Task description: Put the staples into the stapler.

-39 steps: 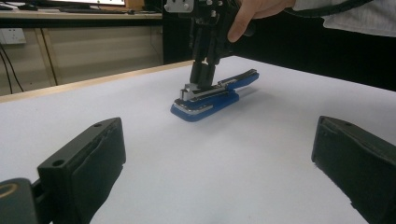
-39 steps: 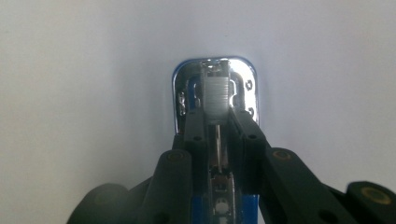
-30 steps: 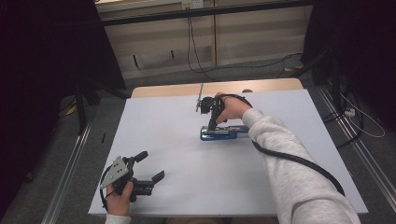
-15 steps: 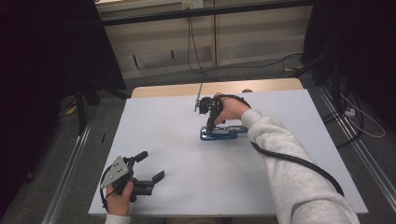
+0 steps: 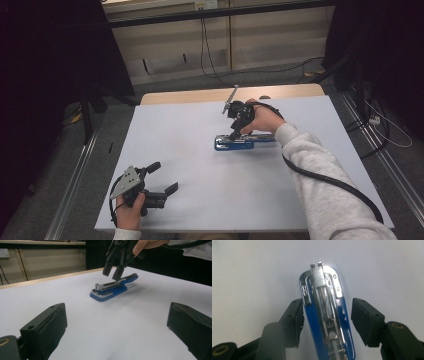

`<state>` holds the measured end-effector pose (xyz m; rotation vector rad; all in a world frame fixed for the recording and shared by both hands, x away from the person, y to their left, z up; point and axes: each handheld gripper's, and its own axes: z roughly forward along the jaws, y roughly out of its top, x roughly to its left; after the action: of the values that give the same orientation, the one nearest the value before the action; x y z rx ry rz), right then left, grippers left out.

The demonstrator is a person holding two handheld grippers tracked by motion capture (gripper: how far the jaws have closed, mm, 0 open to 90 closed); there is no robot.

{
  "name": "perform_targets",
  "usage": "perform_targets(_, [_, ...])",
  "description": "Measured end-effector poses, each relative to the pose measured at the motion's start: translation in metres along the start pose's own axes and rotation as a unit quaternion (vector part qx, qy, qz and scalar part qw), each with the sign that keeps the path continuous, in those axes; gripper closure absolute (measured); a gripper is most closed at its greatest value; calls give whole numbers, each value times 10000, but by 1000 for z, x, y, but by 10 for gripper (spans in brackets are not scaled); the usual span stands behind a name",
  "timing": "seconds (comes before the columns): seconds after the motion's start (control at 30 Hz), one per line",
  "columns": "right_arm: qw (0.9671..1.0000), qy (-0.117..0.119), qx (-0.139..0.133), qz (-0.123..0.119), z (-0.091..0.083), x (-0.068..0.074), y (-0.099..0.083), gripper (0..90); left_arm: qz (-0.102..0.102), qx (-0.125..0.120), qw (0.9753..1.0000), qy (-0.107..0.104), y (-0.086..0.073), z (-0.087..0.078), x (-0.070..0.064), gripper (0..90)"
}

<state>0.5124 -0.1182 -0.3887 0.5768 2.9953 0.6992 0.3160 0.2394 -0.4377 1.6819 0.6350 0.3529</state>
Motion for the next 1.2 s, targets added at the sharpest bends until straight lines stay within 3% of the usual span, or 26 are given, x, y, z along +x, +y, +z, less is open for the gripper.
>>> perform_targets(0.1, [9996, -91, -198, 176, -5, 0, -14, 349, 38, 33, 10000, 29, 1, 2, 0, 28])
perform_targets(0.53, [9960, -299, -530, 653, -16, -2, -52, 237, 71, 192, 9998, -61, 5, 15, -4, 26])
perform_targets(0.7, [9941, -415, -584, 820, -24, 1, -66, 186, -42, 324, 9994, -121, 7, 23, -5, 25])
perform_targets(1.0, [9895, -595, -789, 1056, -34, 5, -94, 155, -128, 356, 9988, -296, 12, 40, -8, 23])
perform_targets(1.2, [9865, -676, -909, 1186, -40, 8, -105, 143, -171, 338, 9989, -261, 15, 49, -8, 23])
